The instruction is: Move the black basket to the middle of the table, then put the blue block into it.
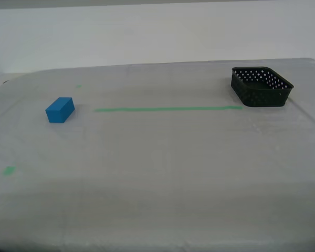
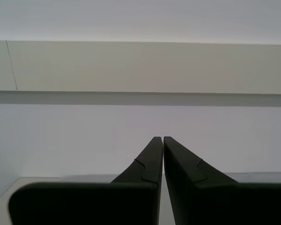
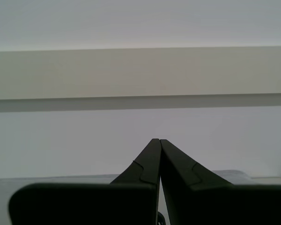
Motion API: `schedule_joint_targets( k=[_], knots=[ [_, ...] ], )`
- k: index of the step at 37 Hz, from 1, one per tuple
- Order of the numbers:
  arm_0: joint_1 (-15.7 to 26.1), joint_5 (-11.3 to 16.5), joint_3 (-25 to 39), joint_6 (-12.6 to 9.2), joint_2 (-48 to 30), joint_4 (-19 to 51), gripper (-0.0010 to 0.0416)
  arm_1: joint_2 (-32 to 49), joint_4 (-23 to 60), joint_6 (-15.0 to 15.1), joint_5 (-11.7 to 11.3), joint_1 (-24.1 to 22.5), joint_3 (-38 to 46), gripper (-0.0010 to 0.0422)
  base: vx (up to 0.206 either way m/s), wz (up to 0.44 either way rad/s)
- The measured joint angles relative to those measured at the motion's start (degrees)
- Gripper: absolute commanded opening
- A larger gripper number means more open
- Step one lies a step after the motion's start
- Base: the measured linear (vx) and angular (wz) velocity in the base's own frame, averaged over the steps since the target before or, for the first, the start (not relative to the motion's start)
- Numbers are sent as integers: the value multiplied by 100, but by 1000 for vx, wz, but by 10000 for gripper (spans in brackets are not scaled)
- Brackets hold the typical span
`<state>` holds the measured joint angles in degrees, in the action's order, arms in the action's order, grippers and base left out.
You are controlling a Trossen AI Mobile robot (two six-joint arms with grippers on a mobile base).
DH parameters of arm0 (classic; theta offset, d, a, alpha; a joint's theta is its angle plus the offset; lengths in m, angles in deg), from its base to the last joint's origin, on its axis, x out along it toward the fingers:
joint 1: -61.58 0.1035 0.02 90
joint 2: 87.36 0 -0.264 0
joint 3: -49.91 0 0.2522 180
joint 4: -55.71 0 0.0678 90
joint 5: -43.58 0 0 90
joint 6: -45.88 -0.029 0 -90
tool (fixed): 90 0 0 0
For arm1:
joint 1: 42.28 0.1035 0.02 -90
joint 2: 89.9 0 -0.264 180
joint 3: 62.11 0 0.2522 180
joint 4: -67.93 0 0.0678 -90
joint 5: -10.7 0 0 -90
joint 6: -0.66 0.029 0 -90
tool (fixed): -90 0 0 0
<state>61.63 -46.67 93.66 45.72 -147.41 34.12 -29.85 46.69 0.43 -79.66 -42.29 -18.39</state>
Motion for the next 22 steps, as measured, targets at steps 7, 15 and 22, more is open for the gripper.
schedule_joint_targets(
  k=[7,15,22],
  knots=[
    [-2,0,0,-2,0,0,0,0,46,0,0,0,0,0,0,0],
    [-4,0,0,-2,0,0,0,0,46,0,0,0,0,0,0,0],
    [-4,0,0,-2,0,0,0,0,44,0,0,0,0,0,0,0]
  ],
)
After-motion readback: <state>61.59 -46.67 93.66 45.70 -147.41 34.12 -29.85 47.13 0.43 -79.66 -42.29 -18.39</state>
